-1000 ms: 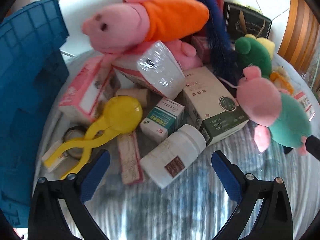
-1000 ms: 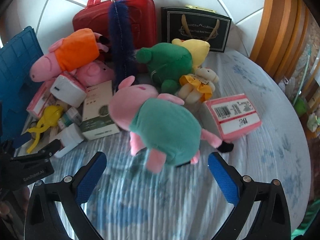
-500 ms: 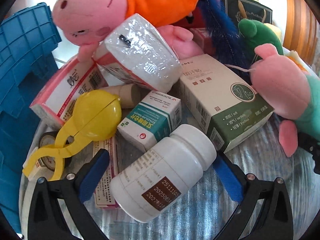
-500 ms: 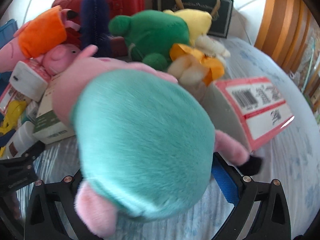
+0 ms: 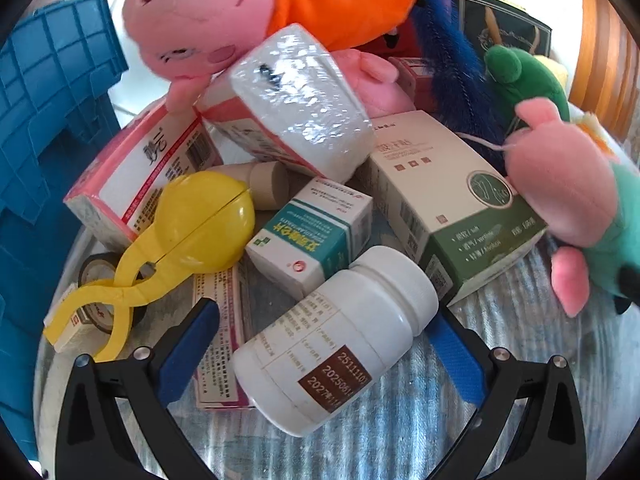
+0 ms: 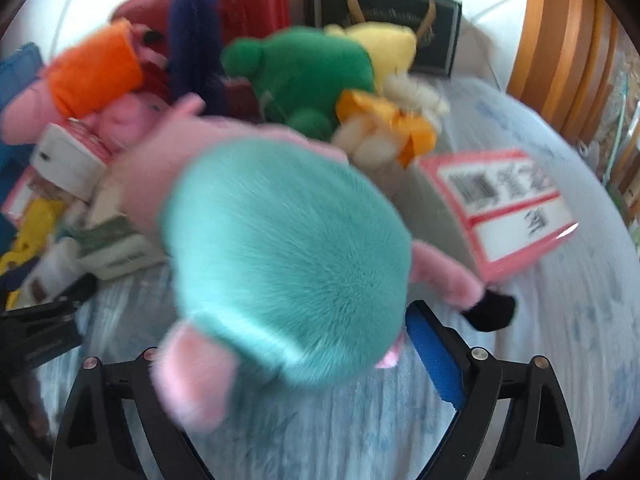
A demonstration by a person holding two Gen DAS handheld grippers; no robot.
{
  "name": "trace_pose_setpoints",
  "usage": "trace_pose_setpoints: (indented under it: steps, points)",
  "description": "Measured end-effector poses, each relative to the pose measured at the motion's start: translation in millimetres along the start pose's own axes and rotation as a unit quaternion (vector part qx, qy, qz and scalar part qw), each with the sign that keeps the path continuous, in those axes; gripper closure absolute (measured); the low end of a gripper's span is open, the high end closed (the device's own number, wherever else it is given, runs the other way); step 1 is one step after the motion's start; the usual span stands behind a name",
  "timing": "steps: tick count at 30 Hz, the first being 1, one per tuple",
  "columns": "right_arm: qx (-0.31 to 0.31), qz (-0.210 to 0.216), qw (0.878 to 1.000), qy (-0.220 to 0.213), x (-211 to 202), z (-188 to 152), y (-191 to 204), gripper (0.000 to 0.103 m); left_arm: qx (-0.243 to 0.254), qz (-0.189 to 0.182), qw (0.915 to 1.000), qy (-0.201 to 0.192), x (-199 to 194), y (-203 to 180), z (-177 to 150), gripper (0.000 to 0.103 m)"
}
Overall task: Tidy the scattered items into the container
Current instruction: 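Grasp the white pill bottle with left tool while right tool grasps the teal-pink pig plush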
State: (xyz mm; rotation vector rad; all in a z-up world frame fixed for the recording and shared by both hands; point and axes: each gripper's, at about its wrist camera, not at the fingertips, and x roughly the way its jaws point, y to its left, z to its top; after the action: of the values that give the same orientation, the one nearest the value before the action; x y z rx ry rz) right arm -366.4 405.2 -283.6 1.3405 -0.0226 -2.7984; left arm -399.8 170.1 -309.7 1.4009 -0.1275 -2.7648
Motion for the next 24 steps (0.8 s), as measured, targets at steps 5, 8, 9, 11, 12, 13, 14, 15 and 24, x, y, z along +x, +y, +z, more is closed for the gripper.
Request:
trace_pose_setpoints:
  steps: [5, 8, 9, 11, 12, 13, 14, 15, 24]
  points:
    - [-0.002, 0.005, 1.0, 0.016, 5.0, 14.8, 0.2, 0.022, 0.013, -0.017, 0.9996, 0.02, -9.5, -3.2, 3.6, 0.032]
    - [-0.001, 0.062, 0.998, 0.032, -8.4, 9.9, 5.9, 0.026, -0.004, -0.096, 0.9941, 0.049, -27.6, 1.8, -5.3, 0.05]
    - [0.0, 0.083, 0.996, 0.04, -9.4, 7.3, 5.2, 0.027, -0.005, -0.108, 0.9928, 0.053, -33.3, 3.9, -8.4, 0.05]
    - [-0.007, 0.096, 0.994, 0.052, -20.1, -0.4, 13.8, 0.027, -0.003, -0.102, 0.9938, 0.044, -44.9, 7.3, -11.6, 0.05]
    - [-0.011, 0.091, 0.994, 0.054, -23.7, -1.9, 15.9, 0.027, -0.001, -0.093, 0.995, 0.038, -52.1, 5.1, -13.4, 0.05]
    - [-0.013, 0.08, 0.995, 0.053, -27.8, -2.3, 16.3, 0.027, -0.003, -0.085, 0.9958, 0.033, -56.3, 4.8, -13.8, 0.05]
    - [-0.014, 0.07, 0.996, 0.05, -32.3, -2.6, 16.2, 0.026, -0.007, -0.082, 0.9962, 0.029, -58.2, 3.8, -14.2, 0.05]
    - [-0.013, 0.066, 0.997, 0.043, -36.8, -1.0, 15.6, 0.025, -0.011, -0.08, 0.9963, 0.03, -55.5, 1.9, -11.3, 0.05]
    - [-0.062, 0.022, 0.998, 0.023, -39.1, 26.6, 18.3, 0.018, -0.029, -0.086, 0.9931, 0.074, -20.6, -25.9, -26.0, 0.044]
